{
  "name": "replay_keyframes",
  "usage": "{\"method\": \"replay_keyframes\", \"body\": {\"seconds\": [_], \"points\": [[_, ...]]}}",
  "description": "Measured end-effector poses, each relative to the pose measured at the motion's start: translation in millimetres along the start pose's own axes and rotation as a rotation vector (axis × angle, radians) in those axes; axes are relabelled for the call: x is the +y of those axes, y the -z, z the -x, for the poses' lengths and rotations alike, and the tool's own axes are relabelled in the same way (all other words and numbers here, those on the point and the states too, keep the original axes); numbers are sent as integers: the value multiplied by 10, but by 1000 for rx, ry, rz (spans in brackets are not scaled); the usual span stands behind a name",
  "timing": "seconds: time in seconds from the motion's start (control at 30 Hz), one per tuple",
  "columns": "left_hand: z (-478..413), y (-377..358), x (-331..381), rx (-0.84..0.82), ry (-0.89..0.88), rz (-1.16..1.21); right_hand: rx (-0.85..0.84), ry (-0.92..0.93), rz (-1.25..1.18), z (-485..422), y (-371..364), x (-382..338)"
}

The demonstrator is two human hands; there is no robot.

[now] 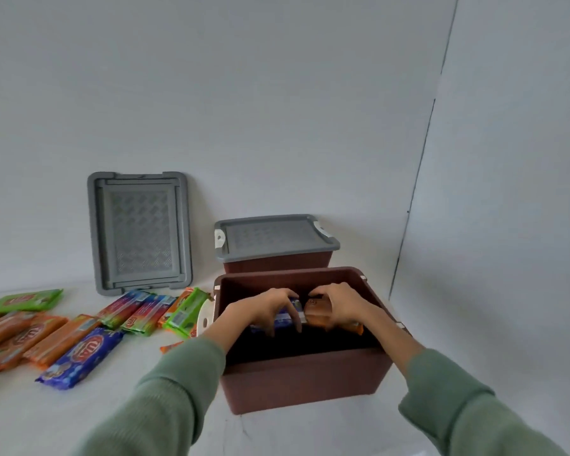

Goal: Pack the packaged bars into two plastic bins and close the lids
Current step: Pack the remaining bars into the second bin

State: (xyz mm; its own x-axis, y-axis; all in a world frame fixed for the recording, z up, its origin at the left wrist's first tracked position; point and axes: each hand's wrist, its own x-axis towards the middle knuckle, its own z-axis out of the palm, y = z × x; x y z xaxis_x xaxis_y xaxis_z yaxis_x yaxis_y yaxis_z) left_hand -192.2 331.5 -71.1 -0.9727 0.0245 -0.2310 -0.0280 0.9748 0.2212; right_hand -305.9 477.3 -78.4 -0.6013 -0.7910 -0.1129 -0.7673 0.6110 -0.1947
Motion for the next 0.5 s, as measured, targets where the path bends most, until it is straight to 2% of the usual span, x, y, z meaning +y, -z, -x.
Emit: {"method": "replay_keyframes", "body": {"seconds": [0.1,0.2,0.27,0.37,0.5], "points": [[-125,-123,-65,-32,32,-20,-23,39,79,-134,-134,16],[-239,-240,-77,-22,79,-14,-49,108,275,-192,-193,11],[-302,-332,-87,36,79,-140,-83,138,363,-202,-232,-10],[-214,-288,-135,-55,42,-240,-138,179,421,-218,-262,-49],[-157,-248,-222,-96,121,-223,-178,210,492,-268,-296,-132]]}}
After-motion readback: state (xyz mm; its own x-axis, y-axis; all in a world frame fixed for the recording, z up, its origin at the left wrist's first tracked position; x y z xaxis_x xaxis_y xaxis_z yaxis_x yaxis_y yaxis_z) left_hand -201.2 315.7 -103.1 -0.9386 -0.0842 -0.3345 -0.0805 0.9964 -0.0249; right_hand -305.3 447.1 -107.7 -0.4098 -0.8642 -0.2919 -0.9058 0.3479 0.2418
